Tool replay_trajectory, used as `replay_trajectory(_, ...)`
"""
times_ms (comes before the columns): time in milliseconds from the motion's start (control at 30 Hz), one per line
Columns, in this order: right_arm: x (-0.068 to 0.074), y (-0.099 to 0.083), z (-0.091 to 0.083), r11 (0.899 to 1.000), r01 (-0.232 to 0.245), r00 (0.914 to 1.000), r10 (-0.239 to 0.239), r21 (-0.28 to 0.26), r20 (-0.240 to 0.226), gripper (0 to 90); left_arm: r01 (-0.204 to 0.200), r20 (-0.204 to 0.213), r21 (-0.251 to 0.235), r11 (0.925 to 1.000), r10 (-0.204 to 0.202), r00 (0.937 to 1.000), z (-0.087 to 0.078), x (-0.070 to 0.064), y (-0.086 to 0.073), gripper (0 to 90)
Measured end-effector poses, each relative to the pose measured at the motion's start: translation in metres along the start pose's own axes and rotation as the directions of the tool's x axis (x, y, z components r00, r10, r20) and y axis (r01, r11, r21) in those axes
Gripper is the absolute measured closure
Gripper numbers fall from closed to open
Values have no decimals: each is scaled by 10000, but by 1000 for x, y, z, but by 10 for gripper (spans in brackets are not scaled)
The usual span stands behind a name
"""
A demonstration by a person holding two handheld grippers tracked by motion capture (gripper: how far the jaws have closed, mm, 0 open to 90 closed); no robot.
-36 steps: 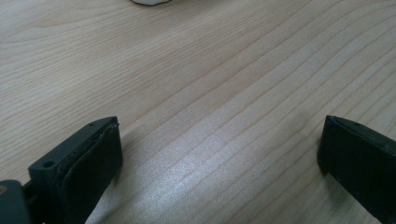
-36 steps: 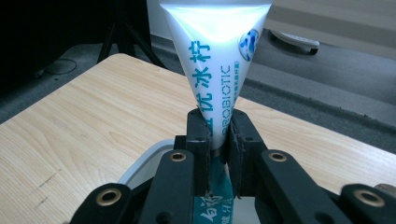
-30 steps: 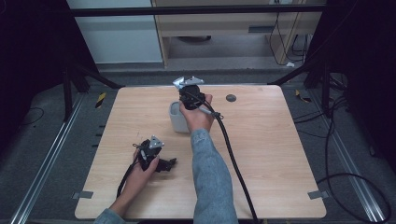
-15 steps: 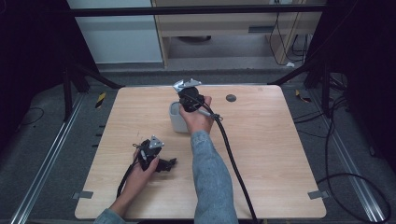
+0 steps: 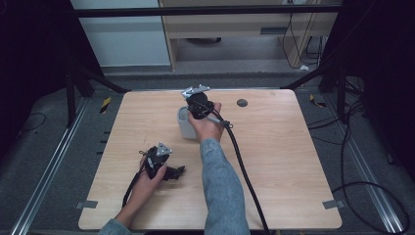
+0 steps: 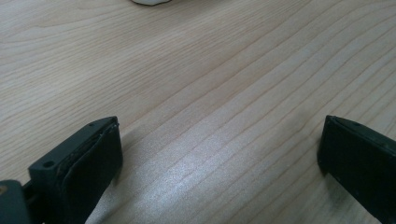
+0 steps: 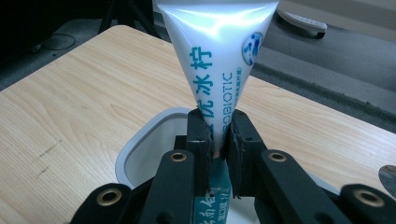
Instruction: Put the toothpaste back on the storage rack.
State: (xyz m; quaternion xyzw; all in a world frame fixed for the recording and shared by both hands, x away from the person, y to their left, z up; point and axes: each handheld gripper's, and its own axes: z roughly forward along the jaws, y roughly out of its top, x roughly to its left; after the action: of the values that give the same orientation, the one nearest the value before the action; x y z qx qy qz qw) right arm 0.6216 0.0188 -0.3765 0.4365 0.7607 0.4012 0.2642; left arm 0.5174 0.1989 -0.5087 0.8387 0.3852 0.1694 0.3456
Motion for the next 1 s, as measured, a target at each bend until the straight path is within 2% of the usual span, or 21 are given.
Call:
replay_trajectory(333, 1, -2, 2, 9996, 98, 9999, -97, 265, -61, 805, -1, -2, -2, 10000, 1, 10000, 0, 0, 0, 0)
replay_trajectory(567, 0, -2, 4, 9993, -91, 9999, 96, 368, -139, 805, 0, -1, 1, 10000, 0, 10000, 0, 0, 0, 0)
replay_trajectory(1000, 0, -2, 7, 9978, 92, 9999, -88, 659, -54, 804, 2, 0, 0, 10000, -2, 10000, 0, 0, 0, 0)
